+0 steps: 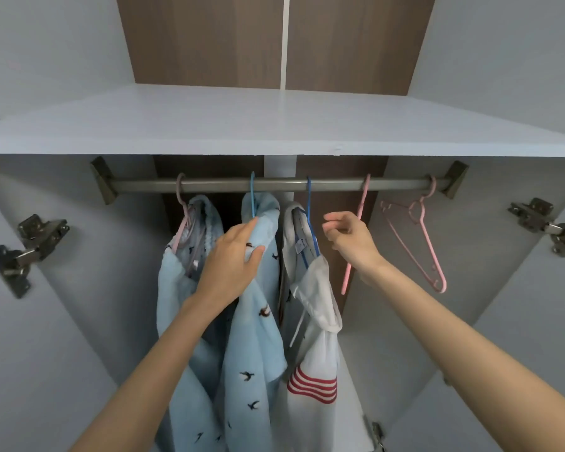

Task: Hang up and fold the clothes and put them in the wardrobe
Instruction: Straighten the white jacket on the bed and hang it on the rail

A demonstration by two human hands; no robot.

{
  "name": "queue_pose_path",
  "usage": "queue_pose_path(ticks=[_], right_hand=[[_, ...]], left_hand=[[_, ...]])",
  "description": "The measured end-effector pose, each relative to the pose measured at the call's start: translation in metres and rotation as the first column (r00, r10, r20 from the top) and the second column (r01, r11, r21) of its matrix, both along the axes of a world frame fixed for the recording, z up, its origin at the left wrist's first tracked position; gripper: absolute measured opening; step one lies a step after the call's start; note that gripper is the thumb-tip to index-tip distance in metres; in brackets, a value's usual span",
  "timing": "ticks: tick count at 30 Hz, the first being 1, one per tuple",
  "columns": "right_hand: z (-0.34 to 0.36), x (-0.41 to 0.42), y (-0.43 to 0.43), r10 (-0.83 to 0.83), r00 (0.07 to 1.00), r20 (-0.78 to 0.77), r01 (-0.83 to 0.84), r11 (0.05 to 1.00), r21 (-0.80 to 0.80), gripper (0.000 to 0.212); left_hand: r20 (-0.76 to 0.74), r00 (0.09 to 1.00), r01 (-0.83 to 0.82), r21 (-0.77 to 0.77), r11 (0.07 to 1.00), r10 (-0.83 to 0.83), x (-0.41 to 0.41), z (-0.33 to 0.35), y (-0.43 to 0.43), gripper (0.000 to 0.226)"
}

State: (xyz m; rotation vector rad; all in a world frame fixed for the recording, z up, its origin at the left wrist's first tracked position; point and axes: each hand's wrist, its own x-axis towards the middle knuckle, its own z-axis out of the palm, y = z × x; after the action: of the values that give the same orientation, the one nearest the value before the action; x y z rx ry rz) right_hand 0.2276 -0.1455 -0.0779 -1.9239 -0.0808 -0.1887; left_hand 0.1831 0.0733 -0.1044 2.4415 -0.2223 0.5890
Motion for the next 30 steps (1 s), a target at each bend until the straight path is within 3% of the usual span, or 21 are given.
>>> queue_pose_path(ticks=[9,19,30], right_hand=[[-0.014,-0.091,-0.051,0.037,0.998,0.053,-0.036,0.999,-0.031,0.024],[-0.073,-0.234,-0.136,0.001,0.986,-0.166,0.009,0.998,0.064,0.018],[-0.138,-0.426,-0.211,-0.062,0.928,-0.368,0.108,0.989,0.106,0.019]], left_hand=[[-0.063,0.982,0.157,-0.251,0.955,-0.178,-0.051,-0.004,-0.049,0.043],[-0.267,0.917,0.171,-0.406,0.898,-0.295,-0.161,-0.053,-0.137,0.035],[-0.409,0.834,0.220,-0.369,0.903,-0.371,-0.331,-0.116,-0.212,0.032]])
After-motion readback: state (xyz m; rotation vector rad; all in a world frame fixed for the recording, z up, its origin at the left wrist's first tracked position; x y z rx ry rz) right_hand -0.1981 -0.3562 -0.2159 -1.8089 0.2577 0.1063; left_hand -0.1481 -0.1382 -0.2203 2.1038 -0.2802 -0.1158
